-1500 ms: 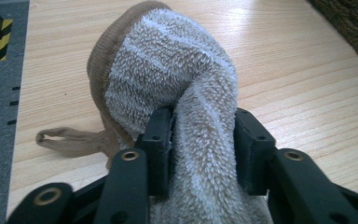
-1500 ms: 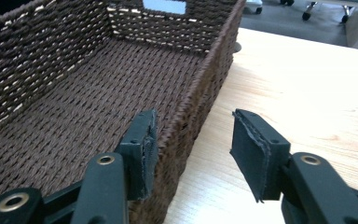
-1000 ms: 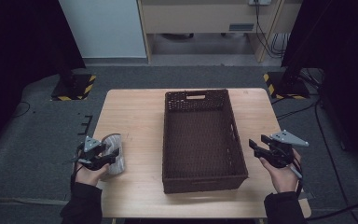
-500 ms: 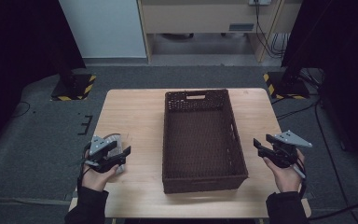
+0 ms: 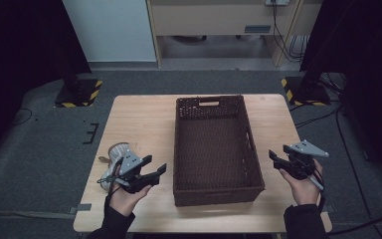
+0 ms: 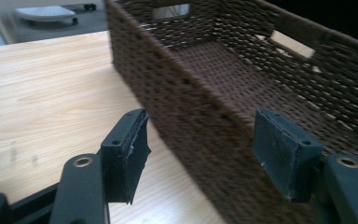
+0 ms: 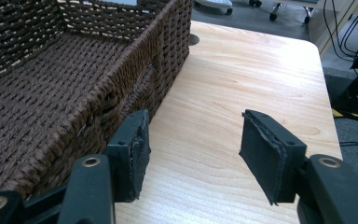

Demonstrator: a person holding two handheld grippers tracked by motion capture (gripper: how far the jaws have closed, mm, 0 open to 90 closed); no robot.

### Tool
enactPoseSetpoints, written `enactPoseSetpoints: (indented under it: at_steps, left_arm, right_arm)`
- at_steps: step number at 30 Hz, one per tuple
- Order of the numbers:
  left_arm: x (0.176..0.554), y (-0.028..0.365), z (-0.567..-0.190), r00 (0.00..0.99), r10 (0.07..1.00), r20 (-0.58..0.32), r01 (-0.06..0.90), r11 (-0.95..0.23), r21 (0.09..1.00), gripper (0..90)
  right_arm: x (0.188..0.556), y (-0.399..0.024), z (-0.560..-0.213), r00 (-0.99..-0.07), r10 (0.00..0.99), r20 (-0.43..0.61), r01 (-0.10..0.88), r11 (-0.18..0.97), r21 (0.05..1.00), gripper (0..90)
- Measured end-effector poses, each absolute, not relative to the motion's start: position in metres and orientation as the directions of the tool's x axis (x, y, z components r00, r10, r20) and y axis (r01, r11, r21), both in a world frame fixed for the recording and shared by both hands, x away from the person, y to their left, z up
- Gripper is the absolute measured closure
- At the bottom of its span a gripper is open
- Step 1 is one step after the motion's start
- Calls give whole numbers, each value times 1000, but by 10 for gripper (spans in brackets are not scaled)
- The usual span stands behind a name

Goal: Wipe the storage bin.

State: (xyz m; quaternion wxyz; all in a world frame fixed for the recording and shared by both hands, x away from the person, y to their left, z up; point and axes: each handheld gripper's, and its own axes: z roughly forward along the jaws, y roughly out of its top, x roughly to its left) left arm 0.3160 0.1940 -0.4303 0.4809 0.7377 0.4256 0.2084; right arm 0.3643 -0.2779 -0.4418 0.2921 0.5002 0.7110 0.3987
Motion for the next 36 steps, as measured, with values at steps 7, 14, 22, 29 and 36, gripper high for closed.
enactPoseSetpoints:
  at_steps: [7,14,22,29,36]
  left_arm:
    - [308,176,-431,591,802,-90,415,-207,886,344]
    - [301,157,-438,628,772,-96,429,-242,870,343]
    - [301,153,-446,635,766,-99,457,-269,848,402]
    - [301,158,-446,641,762,-97,458,-277,845,436]
    - [306,174,-444,617,781,-98,477,-273,835,473]
  right_arm:
    - [365,-276,-443,-334,942,-20,479,188,857,418]
    - [365,-275,-445,-338,941,-25,482,196,854,419]
    - [365,-275,-443,-344,939,-25,477,198,856,424]
    - [365,-275,-443,-346,938,-22,476,196,857,423]
    - [365,-275,-442,-347,938,-16,470,189,862,423]
